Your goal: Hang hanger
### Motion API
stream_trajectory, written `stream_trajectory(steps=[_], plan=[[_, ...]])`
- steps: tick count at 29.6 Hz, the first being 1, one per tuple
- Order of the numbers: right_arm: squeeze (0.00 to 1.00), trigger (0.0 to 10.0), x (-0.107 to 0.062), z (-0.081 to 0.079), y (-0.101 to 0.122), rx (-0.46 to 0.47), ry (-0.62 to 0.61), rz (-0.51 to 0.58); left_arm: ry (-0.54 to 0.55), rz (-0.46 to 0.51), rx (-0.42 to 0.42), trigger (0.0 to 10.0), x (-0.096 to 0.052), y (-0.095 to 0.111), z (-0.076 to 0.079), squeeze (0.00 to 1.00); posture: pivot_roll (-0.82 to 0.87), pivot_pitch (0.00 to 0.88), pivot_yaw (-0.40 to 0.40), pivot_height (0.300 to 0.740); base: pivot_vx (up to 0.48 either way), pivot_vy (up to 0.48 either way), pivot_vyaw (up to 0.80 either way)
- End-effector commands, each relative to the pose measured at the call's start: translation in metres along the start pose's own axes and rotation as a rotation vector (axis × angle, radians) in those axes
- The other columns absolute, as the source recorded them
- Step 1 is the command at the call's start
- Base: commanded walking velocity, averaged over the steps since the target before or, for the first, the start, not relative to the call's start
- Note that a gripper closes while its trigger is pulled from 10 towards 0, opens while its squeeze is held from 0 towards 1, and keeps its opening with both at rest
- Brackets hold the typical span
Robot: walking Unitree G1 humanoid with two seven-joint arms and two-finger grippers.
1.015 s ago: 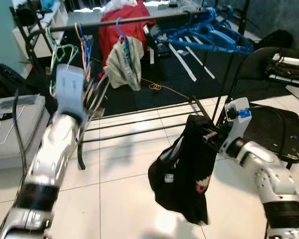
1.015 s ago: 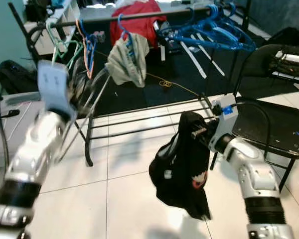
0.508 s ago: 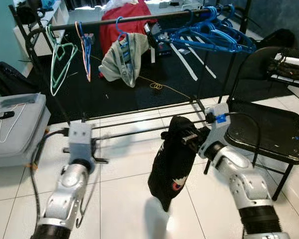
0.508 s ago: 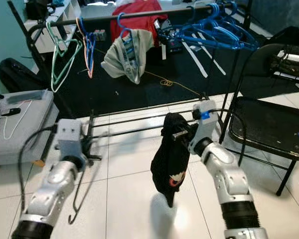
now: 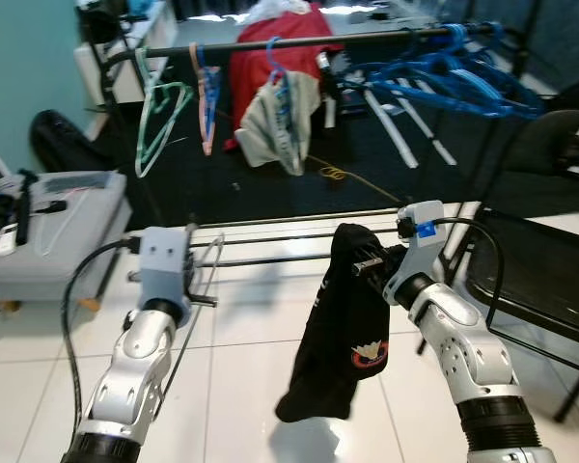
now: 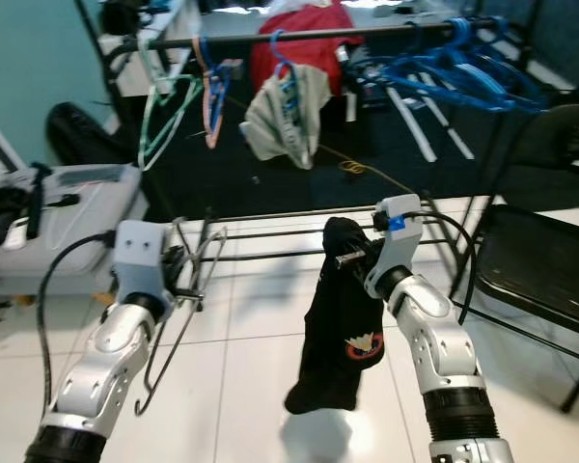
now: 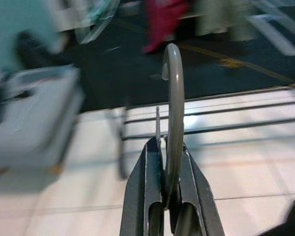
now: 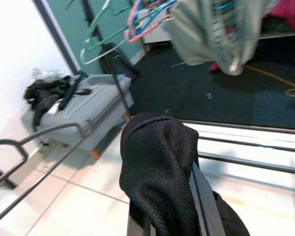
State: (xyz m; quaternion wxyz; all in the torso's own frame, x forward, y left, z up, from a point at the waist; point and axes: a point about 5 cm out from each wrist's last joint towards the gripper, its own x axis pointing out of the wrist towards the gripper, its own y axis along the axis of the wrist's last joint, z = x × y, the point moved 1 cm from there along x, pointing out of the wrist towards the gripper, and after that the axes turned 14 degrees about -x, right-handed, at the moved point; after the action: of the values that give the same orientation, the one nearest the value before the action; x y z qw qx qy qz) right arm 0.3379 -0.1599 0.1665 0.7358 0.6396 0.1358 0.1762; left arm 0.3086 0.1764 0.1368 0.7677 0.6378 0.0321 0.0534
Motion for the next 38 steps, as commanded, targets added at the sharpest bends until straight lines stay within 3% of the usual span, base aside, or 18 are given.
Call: stream_trajectory(steps=[1,7,9,12,14,17,24,38], plan=[[0.00,10.0,0.000,-0.001,0.002,-0.001,0.005,0.026,0.018,-0.009,0.002,10.0,-0.003,-0.001,-0.002,0.00,-0.06,0.114,0.067,0.740,0.000,0.000,0.80],[0.00,10.0,-0.008,0.000,-0.001,-0.033,0.009,0.009,0.025,-0.041,-0.107,10.0,-0.010,-0.007,-0.010,0.00,-0.04,0.107,0.067,0.740,0.000,0.000,0.80],[0.00,10.0,-0.008,0.000,-0.001,-0.033,0.009,0.009,0.025,-0.041,-0.107,10.0,-0.010,-0.007,-0.010,0.00,-0.04,0.107,0.067,0.740,0.000,0.000,0.80],[0.00,10.0,-0.025,-0.003,-0.011,-0.042,0.004,-0.028,-0.020,-0.056,-0.090,10.0,-0.030,-0.012,-0.010,0.00,-0.03,0.108,0.060,0.740,0.000,0.000,0.80],[0.00,10.0,-0.025,-0.003,-0.011,-0.042,0.004,-0.028,-0.020,-0.056,-0.090,10.0,-0.030,-0.012,-0.010,0.00,-0.03,0.108,0.060,0.740,0.000,0.000,0.80],[0.00,10.0,-0.043,0.003,-0.020,0.053,-0.082,-0.021,-0.030,-0.067,-0.073,10.0,-0.041,-0.016,-0.009,0.00,-0.04,0.105,0.060,0.740,0.000,0.000,0.80],[0.00,10.0,-0.040,0.007,-0.021,0.049,-0.105,-0.012,-0.038,-0.063,-0.059,10.0,-0.032,-0.017,-0.003,0.00,-0.05,0.092,0.061,0.740,0.000,0.000,0.80],[0.00,10.0,-0.042,0.007,-0.021,0.029,-0.099,-0.033,0.015,-0.060,-0.066,10.0,-0.034,-0.019,-0.010,0.00,-0.05,0.091,0.049,0.740,0.000,0.000,0.80]])
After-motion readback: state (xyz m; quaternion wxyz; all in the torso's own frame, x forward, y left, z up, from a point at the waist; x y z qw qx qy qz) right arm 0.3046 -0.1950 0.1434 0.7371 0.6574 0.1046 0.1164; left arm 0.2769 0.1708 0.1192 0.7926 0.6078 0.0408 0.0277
